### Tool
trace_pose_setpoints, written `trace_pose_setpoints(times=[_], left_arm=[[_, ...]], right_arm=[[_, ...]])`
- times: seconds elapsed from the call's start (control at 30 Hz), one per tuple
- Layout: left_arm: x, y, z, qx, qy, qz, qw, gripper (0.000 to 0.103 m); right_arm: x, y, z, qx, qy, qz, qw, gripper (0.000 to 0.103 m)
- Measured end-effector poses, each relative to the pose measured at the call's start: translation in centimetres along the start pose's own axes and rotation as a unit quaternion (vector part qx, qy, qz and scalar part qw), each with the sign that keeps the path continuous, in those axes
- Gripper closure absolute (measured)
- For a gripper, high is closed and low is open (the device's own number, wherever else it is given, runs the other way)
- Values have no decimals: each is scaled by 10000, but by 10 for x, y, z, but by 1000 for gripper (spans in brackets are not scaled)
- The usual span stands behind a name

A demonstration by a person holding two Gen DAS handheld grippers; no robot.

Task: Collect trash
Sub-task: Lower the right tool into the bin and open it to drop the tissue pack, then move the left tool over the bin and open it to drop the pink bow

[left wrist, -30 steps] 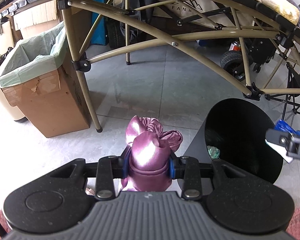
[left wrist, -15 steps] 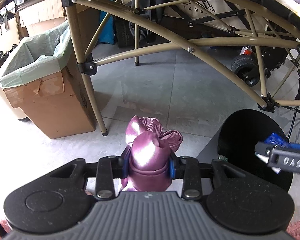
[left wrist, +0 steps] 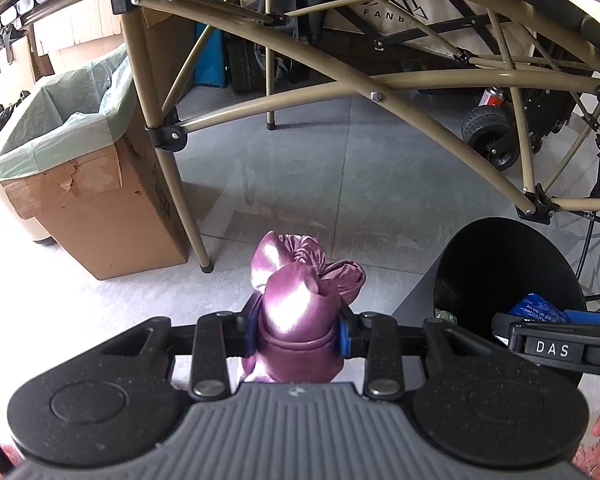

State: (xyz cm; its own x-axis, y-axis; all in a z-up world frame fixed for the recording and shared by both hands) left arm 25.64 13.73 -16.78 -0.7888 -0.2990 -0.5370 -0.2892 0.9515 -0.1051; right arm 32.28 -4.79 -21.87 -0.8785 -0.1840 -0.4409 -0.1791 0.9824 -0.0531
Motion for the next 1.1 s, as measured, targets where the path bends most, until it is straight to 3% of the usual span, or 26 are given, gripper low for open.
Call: trace_pose_setpoints(times=[0.1, 0.23, 1.1], left_arm=[[0, 0, -1, 8, -7, 6, 10000, 67], [1, 0, 0, 3, -9, 20, 10000, 67], [3, -2, -12, 91, -197, 63, 9997, 67]], right_arm=[[0, -3, 1, -64, 51, 79, 9999, 14], [0, -5, 1, -47, 64, 91, 9999, 0], [2, -7, -15, -151, -79, 19, 9999, 0]])
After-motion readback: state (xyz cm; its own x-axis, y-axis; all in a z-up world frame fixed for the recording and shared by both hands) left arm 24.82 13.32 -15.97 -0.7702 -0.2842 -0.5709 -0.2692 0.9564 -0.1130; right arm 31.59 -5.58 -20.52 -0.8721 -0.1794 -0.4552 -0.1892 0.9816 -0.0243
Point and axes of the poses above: each gripper's, at about its wrist camera, not at the fingertips, and z roughly the way its jaws point, y to its left, x to its underside, the point moved 2 cm from there along z, roughly the way its jaws point, and after that the axes turned 6 degrees about x, right-handed, at the moved point
